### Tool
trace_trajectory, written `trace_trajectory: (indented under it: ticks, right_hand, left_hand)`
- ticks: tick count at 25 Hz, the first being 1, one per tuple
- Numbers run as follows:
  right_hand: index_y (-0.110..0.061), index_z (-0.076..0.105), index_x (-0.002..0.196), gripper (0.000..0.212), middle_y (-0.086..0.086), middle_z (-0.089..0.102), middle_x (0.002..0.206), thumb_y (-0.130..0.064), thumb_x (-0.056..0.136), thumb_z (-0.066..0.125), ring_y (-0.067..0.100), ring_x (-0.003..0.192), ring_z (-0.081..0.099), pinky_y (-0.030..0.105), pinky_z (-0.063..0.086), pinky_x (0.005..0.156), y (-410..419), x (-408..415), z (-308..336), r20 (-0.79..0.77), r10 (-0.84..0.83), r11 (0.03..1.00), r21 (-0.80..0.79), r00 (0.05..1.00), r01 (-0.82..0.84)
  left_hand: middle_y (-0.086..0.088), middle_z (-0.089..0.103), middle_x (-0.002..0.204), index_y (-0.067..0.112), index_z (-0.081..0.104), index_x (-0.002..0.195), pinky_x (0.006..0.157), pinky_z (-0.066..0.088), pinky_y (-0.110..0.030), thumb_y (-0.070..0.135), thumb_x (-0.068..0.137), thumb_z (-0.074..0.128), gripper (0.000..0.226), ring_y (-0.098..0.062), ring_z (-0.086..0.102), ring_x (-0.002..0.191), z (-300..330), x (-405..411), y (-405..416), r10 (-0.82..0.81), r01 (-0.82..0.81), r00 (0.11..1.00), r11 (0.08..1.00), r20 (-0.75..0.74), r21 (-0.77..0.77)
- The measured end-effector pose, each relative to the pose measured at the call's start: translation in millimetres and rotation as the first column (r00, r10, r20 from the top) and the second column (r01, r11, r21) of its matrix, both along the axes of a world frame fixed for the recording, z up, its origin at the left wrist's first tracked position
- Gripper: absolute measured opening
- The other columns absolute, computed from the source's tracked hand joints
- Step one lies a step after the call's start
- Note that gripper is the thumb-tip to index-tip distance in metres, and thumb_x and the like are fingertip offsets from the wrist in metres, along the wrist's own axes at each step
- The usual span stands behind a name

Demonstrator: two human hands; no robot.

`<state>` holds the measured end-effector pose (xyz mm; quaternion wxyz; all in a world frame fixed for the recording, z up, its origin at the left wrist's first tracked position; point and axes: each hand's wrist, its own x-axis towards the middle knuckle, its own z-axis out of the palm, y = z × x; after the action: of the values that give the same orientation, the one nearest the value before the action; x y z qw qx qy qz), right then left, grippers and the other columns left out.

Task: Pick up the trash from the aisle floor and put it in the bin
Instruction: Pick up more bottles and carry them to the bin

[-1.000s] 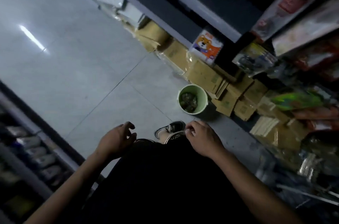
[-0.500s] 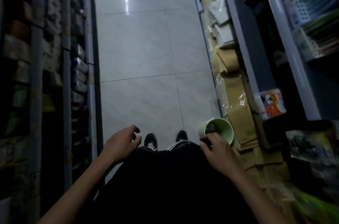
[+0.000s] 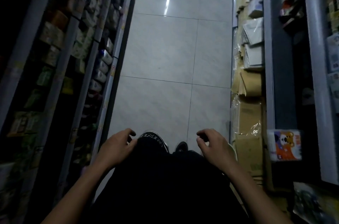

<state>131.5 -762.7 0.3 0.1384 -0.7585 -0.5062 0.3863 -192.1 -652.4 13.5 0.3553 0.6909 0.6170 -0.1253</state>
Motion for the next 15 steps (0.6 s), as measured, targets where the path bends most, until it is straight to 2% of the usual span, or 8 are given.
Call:
trace_trajectory:
  ticks: [4, 8, 12, 15]
  right_hand:
    - [-0.021, 0.068, 0.117, 0.024, -0.007, 0.064, 0.104, -0.033, 0.098, 0.059, 0.007, 0.096, 0.060, 0.031, 0.052, 0.087, 63.7, 7.4, 0.8, -0.019, 0.084, 0.996, 0.038, 0.996, -0.083]
    - [-0.023, 0.066, 0.119, 0.026, -0.008, 0.063, 0.104, -0.036, 0.099, 0.055, 0.008, 0.097, 0.060, 0.031, 0.051, 0.086, 140.7, 12.0, 1.8, 0.019, 0.125, 0.991, 0.037, 0.992, -0.126]
    - [-0.023, 0.066, 0.119, 0.027, -0.008, 0.063, 0.104, -0.036, 0.099, 0.055, 0.008, 0.098, 0.059, 0.033, 0.052, 0.087, 202.8, 16.2, 4.9, 0.050, 0.092, 0.996, -0.009, 0.995, -0.091]
    - [-0.022, 0.066, 0.120, 0.027, -0.008, 0.063, 0.103, -0.035, 0.099, 0.057, 0.008, 0.097, 0.059, 0.036, 0.054, 0.087, 233.5, 23.9, 5.4, 0.063, 0.067, 0.997, -0.045, 0.996, -0.064]
  left_hand:
    - [0.013, 0.068, 0.099, 0.032, 0.062, 0.118, 0.077, 0.056, -0.035, 0.047, 0.096, 0.052, 0.028, -0.004, 0.064, 0.085, -1.7, -17.7, 12.5, 0.129, -0.129, 0.992, 0.991, -0.004, -0.042]
    - [0.013, 0.067, 0.099, 0.031, 0.062, 0.118, 0.076, 0.055, -0.034, 0.045, 0.098, 0.053, 0.025, -0.001, 0.062, 0.085, -9.6, -27.0, 62.4, 0.190, -0.190, 0.982, 0.980, -0.009, -0.063]
    - [0.011, 0.066, 0.098, 0.028, 0.064, 0.118, 0.073, 0.052, -0.032, 0.040, 0.099, 0.055, 0.024, -0.001, 0.061, 0.083, -11.5, -18.1, 150.0, 0.181, -0.179, 0.983, 0.982, 0.023, -0.063]
    - [0.011, 0.066, 0.097, 0.028, 0.065, 0.116, 0.072, 0.049, -0.031, 0.041, 0.098, 0.055, 0.025, -0.004, 0.062, 0.084, -8.3, 2.8, 221.4, 0.111, -0.108, 0.992, 0.992, 0.055, -0.061]
